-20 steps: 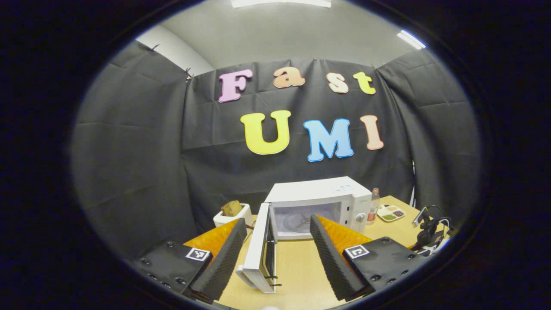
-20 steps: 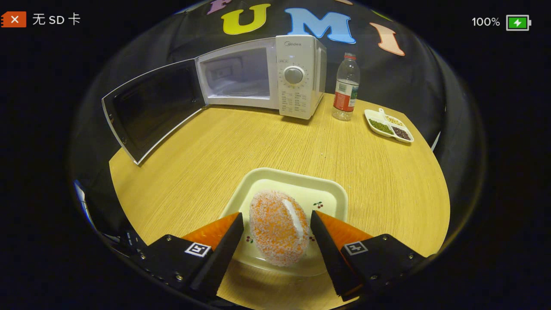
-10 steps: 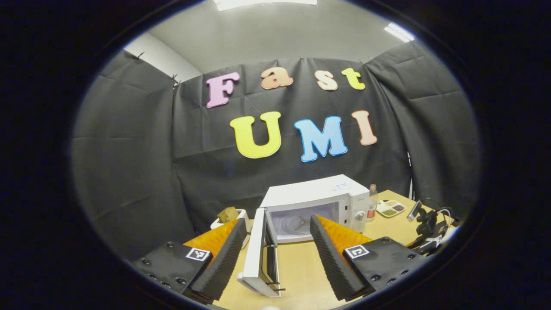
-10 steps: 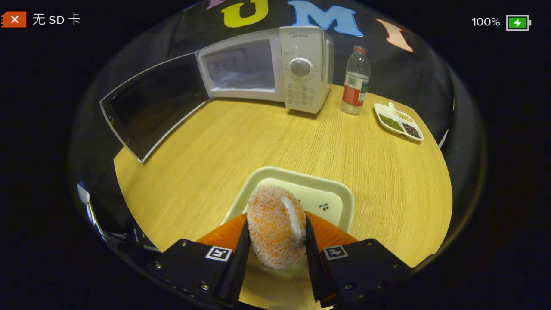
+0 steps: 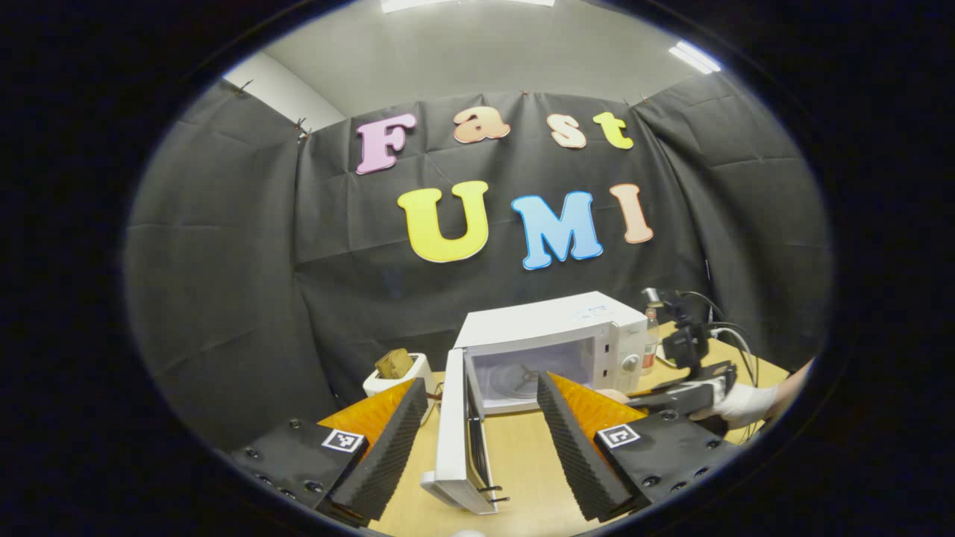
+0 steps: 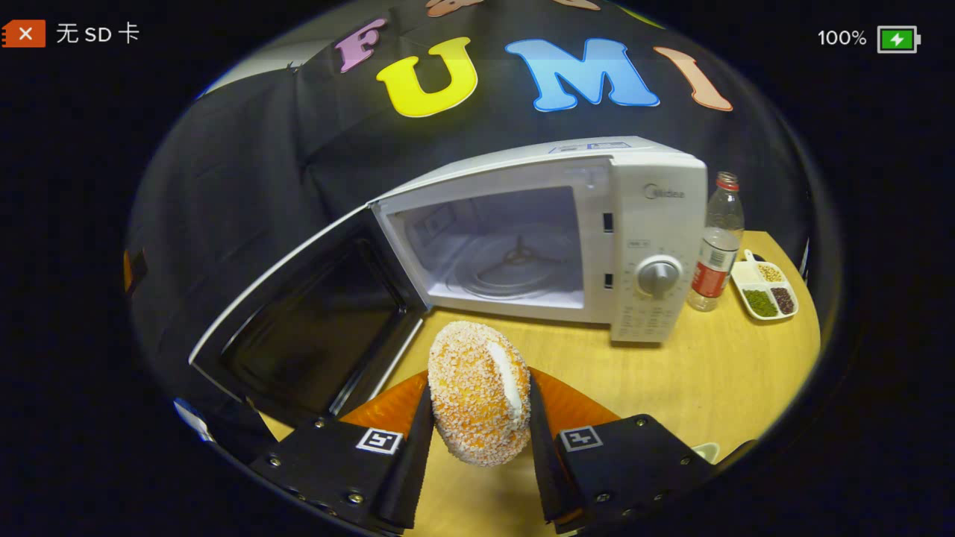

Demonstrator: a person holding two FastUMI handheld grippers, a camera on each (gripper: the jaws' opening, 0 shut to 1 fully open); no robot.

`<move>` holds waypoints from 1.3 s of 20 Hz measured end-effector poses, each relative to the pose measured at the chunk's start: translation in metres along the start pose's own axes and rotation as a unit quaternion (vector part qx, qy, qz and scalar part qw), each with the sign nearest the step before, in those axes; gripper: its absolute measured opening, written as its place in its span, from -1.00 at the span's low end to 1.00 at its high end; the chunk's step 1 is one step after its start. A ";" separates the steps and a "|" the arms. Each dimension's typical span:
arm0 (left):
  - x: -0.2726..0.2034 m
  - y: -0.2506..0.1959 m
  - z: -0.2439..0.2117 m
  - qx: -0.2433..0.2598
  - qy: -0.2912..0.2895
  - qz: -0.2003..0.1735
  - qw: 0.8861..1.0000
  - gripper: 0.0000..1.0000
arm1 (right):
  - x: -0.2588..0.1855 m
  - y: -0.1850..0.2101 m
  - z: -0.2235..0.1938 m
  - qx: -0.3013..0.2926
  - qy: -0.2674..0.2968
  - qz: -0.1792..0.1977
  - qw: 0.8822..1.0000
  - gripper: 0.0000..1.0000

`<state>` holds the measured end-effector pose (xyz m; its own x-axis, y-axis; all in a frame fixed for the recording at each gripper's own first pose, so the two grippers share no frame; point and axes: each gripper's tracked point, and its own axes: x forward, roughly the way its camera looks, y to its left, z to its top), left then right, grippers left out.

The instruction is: Open the microwave oven with the left hand, put the food in, and close the microwave oven.

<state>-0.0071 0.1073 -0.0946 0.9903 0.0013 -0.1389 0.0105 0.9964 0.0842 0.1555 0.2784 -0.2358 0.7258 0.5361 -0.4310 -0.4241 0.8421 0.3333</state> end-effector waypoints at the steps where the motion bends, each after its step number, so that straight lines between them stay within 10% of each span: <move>1: 0.003 0.006 -0.004 -0.004 0.005 0.002 1.000 0.91 | 0.019 0.007 0.011 0.015 -0.009 -0.003 1.000 0.23; 7: 0.019 0.045 -0.028 -0.012 0.019 0.030 0.999 1.00 | 0.112 0.001 0.071 0.089 -0.112 -0.084 0.986 0.24; 18: 0.024 0.060 -0.047 0.019 0.024 0.036 0.999 1.00 | 0.172 -0.045 0.117 0.216 -0.249 -0.191 0.925 0.39; 21: 0.024 0.057 -0.050 0.030 0.027 0.037 0.998 1.00 | 0.175 -0.050 0.099 0.205 -0.229 -0.210 0.928 0.96; 26: 0.019 0.054 -0.033 0.038 0.008 0.036 0.999 0.94 | 0.149 -0.050 0.088 0.168 -0.228 -0.219 0.934 0.95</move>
<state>0.0075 0.1642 -0.1257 0.9867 0.0747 -0.1447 -0.0497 0.9843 0.1696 0.3328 0.3109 -0.2426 0.9776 -0.0015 -0.2107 0.1060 0.8676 0.4858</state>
